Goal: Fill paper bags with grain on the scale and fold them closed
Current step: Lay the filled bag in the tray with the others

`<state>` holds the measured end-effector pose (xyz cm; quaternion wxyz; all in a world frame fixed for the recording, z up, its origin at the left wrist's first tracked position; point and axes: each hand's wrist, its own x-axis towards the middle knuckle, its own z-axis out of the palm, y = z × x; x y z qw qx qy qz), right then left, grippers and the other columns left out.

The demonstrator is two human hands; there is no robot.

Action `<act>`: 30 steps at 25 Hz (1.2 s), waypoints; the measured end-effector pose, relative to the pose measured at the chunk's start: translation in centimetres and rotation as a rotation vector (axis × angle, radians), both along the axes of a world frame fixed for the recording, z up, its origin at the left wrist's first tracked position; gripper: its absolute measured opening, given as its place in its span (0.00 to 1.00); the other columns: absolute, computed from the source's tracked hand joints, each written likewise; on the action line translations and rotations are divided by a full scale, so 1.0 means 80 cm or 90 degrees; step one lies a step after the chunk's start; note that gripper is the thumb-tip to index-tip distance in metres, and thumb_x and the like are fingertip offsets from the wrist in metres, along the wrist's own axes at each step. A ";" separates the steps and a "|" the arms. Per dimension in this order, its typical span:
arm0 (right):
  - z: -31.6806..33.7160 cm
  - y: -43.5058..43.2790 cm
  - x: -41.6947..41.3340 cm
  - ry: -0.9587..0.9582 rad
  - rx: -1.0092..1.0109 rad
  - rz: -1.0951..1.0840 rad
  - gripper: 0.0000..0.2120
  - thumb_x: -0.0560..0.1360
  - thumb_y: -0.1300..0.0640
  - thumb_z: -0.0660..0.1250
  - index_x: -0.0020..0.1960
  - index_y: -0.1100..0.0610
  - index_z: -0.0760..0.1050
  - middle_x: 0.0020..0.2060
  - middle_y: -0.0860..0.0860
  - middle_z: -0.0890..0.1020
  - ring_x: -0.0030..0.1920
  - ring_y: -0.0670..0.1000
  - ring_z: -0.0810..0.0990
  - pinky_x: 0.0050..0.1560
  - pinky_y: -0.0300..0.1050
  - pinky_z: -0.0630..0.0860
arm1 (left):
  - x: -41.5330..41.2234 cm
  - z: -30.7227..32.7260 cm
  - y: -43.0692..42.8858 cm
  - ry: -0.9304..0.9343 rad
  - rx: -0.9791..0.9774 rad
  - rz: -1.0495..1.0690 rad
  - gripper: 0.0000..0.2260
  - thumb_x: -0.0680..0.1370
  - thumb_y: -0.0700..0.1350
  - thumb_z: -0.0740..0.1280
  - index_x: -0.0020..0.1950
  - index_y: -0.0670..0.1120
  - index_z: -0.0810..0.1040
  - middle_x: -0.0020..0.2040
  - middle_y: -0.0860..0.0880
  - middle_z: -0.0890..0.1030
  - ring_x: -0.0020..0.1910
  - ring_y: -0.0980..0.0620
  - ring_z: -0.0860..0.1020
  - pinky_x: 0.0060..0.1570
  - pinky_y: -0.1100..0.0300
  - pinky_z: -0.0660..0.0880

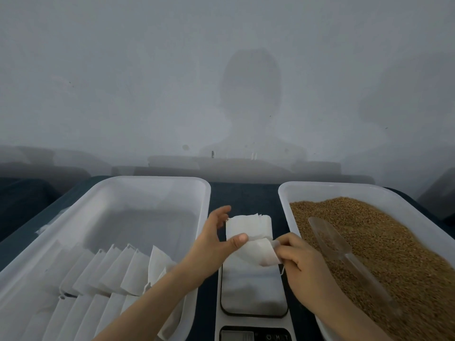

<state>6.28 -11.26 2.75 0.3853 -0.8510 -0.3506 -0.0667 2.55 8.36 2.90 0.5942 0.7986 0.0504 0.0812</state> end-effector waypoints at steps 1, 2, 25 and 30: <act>0.002 0.000 -0.001 0.018 0.024 -0.007 0.11 0.74 0.72 0.63 0.41 0.61 0.81 0.42 0.46 0.77 0.42 0.42 0.75 0.40 0.31 0.69 | 0.001 -0.001 0.001 0.011 -0.012 -0.026 0.24 0.72 0.55 0.68 0.66 0.56 0.68 0.61 0.59 0.74 0.59 0.63 0.73 0.53 0.70 0.73; 0.005 -0.001 -0.001 0.044 0.049 -0.015 0.12 0.74 0.71 0.63 0.42 0.58 0.82 0.42 0.44 0.78 0.42 0.42 0.76 0.39 0.30 0.69 | 0.002 -0.003 0.001 0.014 -0.037 -0.051 0.19 0.74 0.52 0.69 0.64 0.53 0.72 0.59 0.56 0.78 0.56 0.60 0.77 0.55 0.65 0.74; 0.026 -0.009 0.000 0.384 -0.003 -0.015 0.08 0.65 0.36 0.68 0.38 0.37 0.81 0.35 0.43 0.85 0.37 0.44 0.83 0.46 0.41 0.79 | -0.004 -0.003 0.000 -0.160 0.116 -0.026 0.11 0.65 0.44 0.77 0.39 0.57 0.79 0.36 0.56 0.81 0.38 0.59 0.78 0.41 0.71 0.73; 0.020 -0.011 0.005 0.357 -0.029 -0.042 0.07 0.74 0.49 0.68 0.44 0.51 0.84 0.27 0.51 0.79 0.22 0.42 0.68 0.28 0.34 0.65 | -0.008 -0.001 -0.003 -0.417 0.485 0.067 0.30 0.69 0.65 0.68 0.62 0.47 0.74 0.57 0.54 0.76 0.58 0.58 0.70 0.60 0.61 0.67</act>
